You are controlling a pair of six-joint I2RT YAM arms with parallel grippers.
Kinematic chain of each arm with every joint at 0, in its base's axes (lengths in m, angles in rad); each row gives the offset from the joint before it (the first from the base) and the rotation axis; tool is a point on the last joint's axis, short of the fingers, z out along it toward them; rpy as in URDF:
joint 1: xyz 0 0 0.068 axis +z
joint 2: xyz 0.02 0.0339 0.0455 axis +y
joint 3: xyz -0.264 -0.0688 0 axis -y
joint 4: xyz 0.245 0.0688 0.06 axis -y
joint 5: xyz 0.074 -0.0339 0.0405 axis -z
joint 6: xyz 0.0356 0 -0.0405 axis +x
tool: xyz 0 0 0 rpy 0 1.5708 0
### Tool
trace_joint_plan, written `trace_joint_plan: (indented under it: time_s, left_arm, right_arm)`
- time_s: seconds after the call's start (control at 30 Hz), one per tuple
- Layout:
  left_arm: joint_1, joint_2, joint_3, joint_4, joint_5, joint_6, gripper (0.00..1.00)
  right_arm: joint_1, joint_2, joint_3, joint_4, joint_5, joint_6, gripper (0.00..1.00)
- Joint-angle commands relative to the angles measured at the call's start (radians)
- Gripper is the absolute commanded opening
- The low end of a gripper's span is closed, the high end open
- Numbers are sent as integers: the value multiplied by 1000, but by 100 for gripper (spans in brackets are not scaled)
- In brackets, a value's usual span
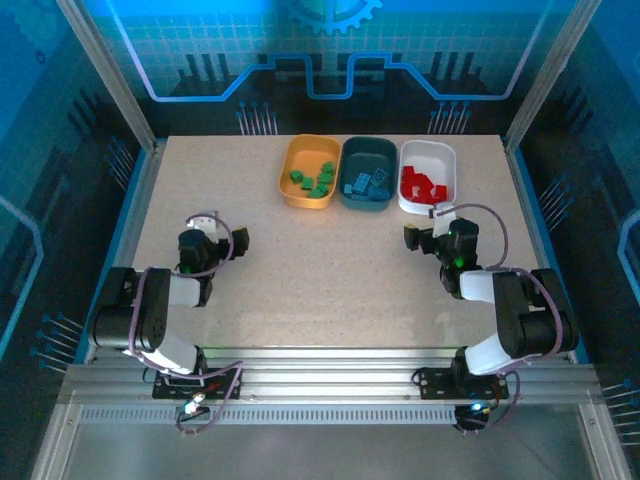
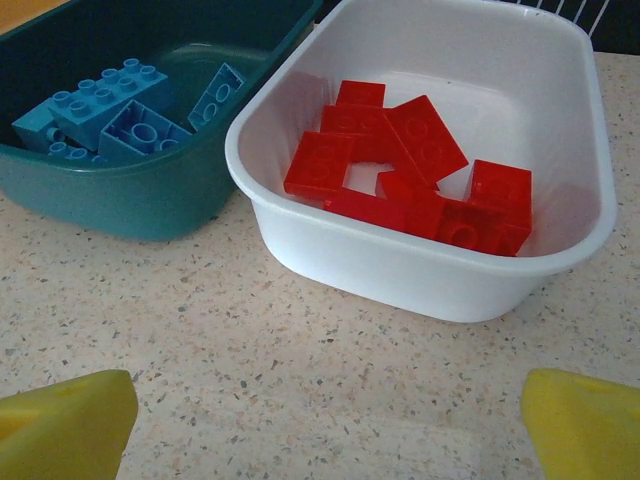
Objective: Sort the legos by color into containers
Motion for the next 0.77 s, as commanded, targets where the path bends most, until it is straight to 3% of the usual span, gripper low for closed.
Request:
trace_joint_plan:
  time_s: [0.0,0.3,0.73]
  left_arm:
    - [-9,15,35,58,-19,43,99]
    - [-18,9,43,31,22,68,99]
    - [-32,9,45,26,-19,72,99]
  right_arm:
    - [6,4,11,6,6,-12,100]
    - [7,3,11,7,6,-12,100]
    - [7,3,10,8,6,-12,100]
